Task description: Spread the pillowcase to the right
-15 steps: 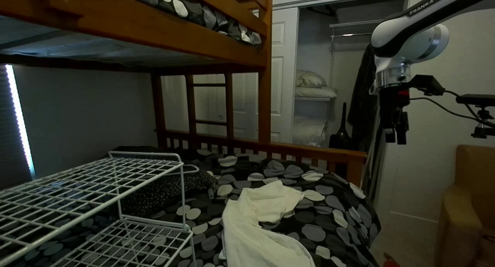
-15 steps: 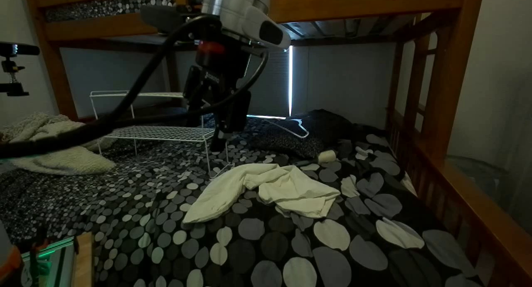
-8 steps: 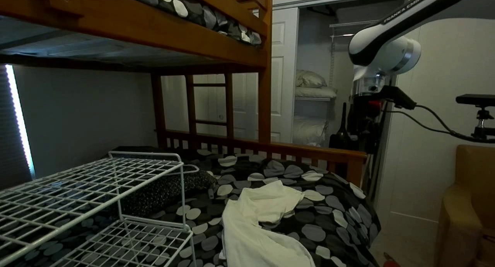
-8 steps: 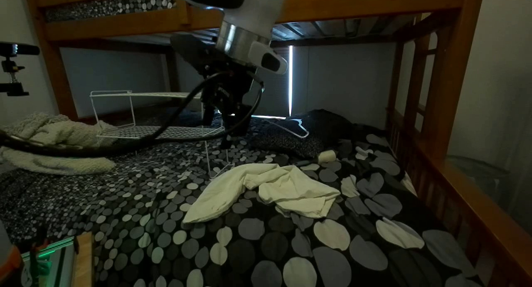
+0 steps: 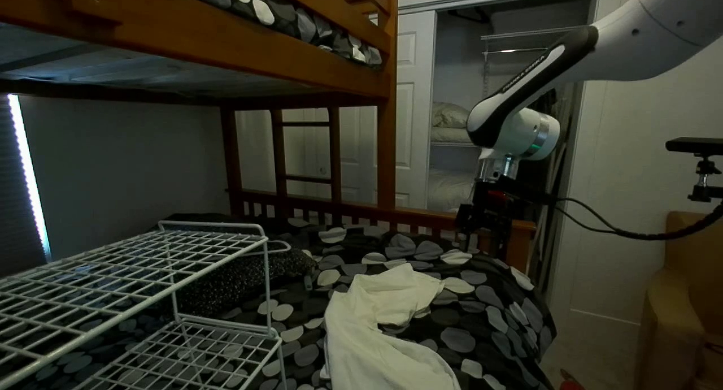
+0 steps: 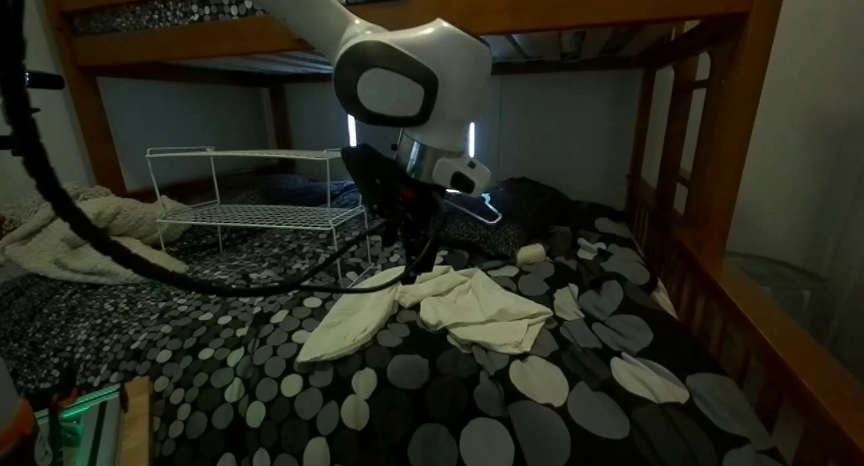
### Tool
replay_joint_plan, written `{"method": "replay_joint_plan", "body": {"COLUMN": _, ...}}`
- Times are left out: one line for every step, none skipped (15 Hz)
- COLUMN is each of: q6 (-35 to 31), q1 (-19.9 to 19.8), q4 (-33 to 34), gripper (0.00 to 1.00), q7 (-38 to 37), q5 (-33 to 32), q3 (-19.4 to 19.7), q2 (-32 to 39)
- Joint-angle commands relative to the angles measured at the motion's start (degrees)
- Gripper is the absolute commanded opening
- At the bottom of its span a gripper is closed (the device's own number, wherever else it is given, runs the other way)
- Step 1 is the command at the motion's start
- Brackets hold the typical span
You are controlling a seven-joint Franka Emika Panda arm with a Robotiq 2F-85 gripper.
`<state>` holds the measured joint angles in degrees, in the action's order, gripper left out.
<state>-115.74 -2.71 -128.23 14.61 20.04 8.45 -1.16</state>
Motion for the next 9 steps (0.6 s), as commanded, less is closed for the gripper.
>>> {"method": "replay_joint_plan", "body": {"q6": -4.9, "q1": -0.8, "q4": 0.2, "gripper": 1.00, "q7": 1.0, "q5": 2.4, "q3": -1.6, "q2": 4.6}}
{"method": "replay_joint_plan", "body": {"q6": -6.0, "q1": -0.8, "q4": 0.5, "gripper": 1.00, "q7": 1.0, "q5": 2.2, "q3": -2.0, "q2": 6.0}}
{"method": "replay_joint_plan", "body": {"q6": -7.0, "q1": -0.8, "q4": 0.6, "gripper": 1.00, "q7": 0.8, "q5": 2.0, "q3": -2.5, "q2": 7.0}}
{"method": "replay_joint_plan", "body": {"q6": -7.3, "q1": -0.6, "q4": 1.1, "gripper": 1.00, "q7": 0.5, "q5": 1.3, "q3": -3.1, "q2": 8.1}}
{"method": "replay_joint_plan", "body": {"q6": -7.6, "q1": -0.6, "q4": 1.4, "gripper": 1.00, "q7": 0.6, "q5": 1.3, "q3": -3.6, "q2": 9.0}}
{"method": "replay_joint_plan", "body": {"q6": -7.8, "q1": -0.5, "q4": 1.9, "gripper": 1.00, "q7": 0.6, "q5": 1.0, "q3": -4.2, "q2": 9.8}}
{"method": "replay_joint_plan", "body": {"q6": -6.8, "q1": -1.1, "q4": 1.0, "gripper": 1.00, "q7": 0.0, "q5": 0.7, "q3": -4.1, "q2": 8.1}}
{"method": "replay_joint_plan", "body": {"q6": -6.9, "q1": -1.0, "q4": 1.2, "gripper": 1.00, "q7": 0.0, "q5": 0.6, "q3": -4.4, "q2": 8.6}}
{"method": "replay_joint_plan", "body": {"q6": -6.9, "q1": -1.0, "q4": 1.3, "gripper": 1.00, "q7": 0.0, "q5": 0.6, "q3": -4.6, "q2": 8.8}}
